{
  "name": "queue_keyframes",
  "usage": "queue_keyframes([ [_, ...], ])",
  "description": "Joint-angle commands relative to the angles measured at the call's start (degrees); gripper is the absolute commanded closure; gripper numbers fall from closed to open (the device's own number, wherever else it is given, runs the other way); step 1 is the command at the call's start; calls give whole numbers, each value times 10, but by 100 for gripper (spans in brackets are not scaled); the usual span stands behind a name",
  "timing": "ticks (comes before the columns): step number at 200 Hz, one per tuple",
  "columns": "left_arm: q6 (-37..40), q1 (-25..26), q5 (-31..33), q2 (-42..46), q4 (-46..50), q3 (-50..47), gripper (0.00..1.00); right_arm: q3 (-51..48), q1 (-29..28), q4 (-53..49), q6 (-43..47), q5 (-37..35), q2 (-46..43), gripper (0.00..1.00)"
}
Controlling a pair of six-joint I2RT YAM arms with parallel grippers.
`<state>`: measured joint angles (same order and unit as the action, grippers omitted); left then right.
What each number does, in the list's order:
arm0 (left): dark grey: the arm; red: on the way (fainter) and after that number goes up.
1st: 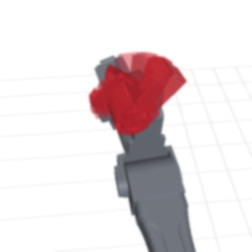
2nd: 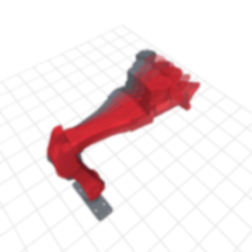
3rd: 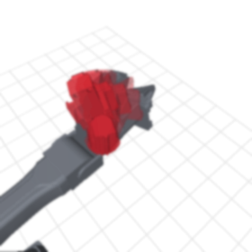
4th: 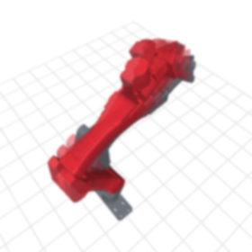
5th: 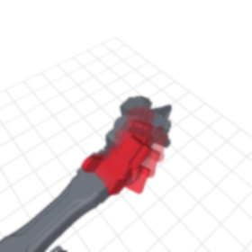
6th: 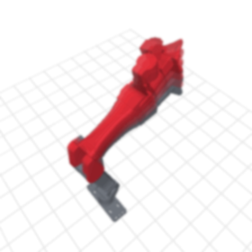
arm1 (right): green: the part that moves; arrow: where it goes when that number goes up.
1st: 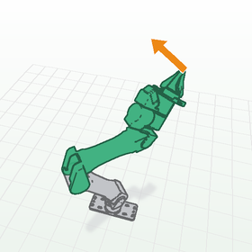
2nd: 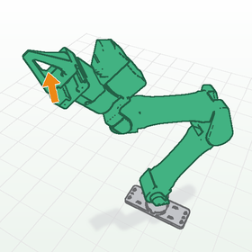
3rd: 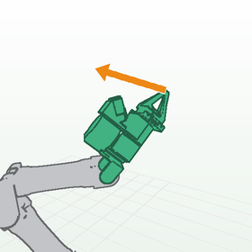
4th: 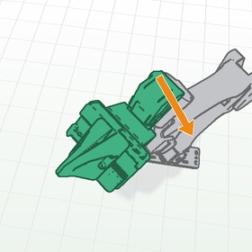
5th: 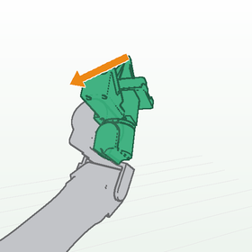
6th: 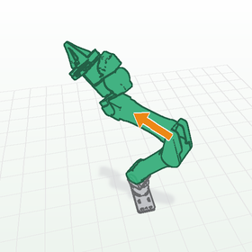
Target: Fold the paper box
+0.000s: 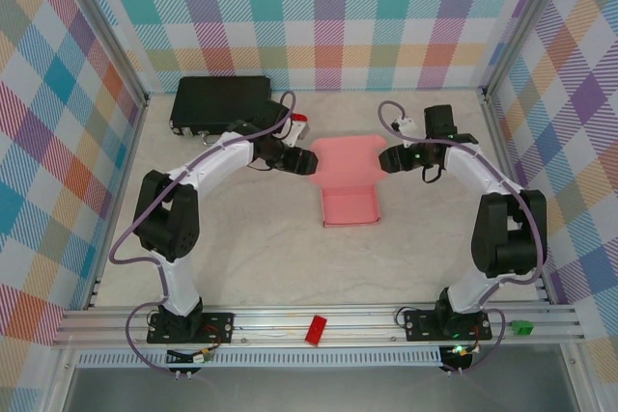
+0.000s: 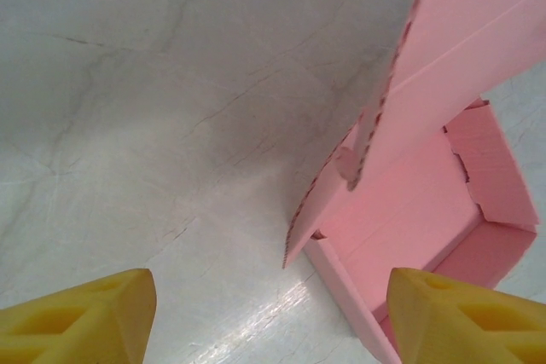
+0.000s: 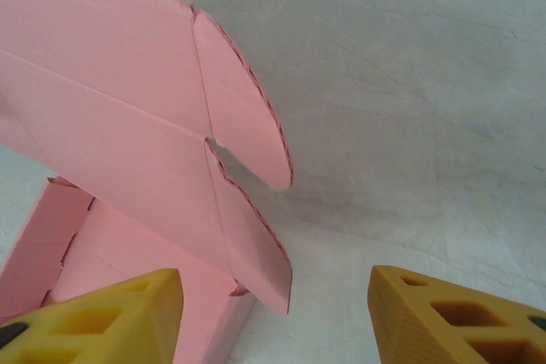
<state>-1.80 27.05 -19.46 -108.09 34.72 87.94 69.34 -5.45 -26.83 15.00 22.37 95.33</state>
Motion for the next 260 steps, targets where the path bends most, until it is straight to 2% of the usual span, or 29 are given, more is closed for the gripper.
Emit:
queue_keyframes([
  [1,11,-6,-36,-11,-14,25,30,31,5,-19,47,71,20,43],
  [28,17,-8,-46,-21,-26,31,32,36,4,-19,68,95,32,43],
  [75,17,-13,-56,-47,-24,54,34,46,6,-24,76,76,56,46],
  [106,16,-13,-64,-59,-23,63,37,45,5,-24,76,88,60,47],
  [180,8,-13,-96,-71,-15,78,51,43,5,-27,71,89,52,64],
  [206,9,-13,-95,-74,-6,83,56,42,5,-25,67,91,49,67],
  [260,8,-13,-95,-83,-3,85,57,42,5,-24,67,83,47,70],
])
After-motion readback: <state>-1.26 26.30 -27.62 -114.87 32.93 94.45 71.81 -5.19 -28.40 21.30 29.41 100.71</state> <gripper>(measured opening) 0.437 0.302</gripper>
